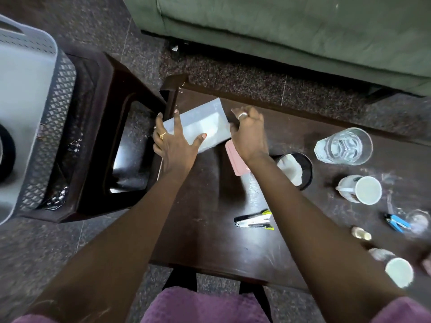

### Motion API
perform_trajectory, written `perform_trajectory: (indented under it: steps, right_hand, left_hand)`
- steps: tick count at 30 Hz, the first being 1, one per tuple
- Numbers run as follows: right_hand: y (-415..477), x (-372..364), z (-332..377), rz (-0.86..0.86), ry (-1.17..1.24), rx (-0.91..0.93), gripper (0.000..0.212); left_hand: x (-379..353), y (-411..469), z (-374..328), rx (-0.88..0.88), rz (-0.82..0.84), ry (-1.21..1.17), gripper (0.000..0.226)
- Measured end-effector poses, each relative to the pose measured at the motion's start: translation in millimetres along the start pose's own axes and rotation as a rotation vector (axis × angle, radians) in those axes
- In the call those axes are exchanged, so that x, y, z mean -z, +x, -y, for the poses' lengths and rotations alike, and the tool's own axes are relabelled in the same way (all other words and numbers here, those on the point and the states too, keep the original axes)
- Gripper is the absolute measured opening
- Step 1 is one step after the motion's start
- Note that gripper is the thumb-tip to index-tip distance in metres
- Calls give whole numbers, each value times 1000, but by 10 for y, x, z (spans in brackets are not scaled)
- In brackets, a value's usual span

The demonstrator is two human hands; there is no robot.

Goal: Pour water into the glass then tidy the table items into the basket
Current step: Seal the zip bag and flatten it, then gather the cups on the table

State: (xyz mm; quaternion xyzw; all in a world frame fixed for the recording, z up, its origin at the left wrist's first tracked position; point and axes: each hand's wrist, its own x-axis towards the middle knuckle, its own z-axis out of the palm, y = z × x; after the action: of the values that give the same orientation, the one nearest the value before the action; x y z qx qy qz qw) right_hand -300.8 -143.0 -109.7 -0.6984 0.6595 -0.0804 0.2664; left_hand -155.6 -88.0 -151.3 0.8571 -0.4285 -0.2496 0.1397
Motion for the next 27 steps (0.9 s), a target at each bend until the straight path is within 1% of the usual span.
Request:
perform_trajectory:
  steps: [2,3,5,7,8,11,13,17,19,24,27]
  right_hand:
    - [-141,171,-29,-92,-9,-47,39]
    - [-219,258,-73,-118,-58,-82,39]
    - [-384,408,-222,-116,-167,-212,46]
    - [-536,516,-396,-30,-209,-369,62]
    - [-597,550,-471,46,-220,-429,70]
    - [-744,583,-646,284,-194,-520,86]
    - [-793,578,-718,332,-115,-511,87]
    - [-858,677,-788,312,-13,-439,87]
    - [-920,862,-852,290,5,-404,87]
    - [-1147,1703,-1103,271,-29,-338,90]
    - [-1281,2285,-1310,213,-33,-337,89]
  left_hand:
    - [-22,-77,-154,-56,-55,-44,80]
    - [-45,-127,-246,-85,-75,-74,78]
    - [-116,-265,-421,-153,-91,-125,73]
    - [-200,-416,-582,-229,-76,-135,69]
    - [-244,-481,-653,-255,-57,-132,67]
    - [-351,-668,-847,-293,3,-122,64]
    - [-410,-785,-953,-314,42,-114,62]
    - [-515,-971,-1107,-373,65,-70,59]
    - [-558,-1051,-1224,-386,63,-74,59]
    - [-661,-1230,-1701,-424,82,-146,60]
    - [-742,-1281,-2063,-510,150,-133,73]
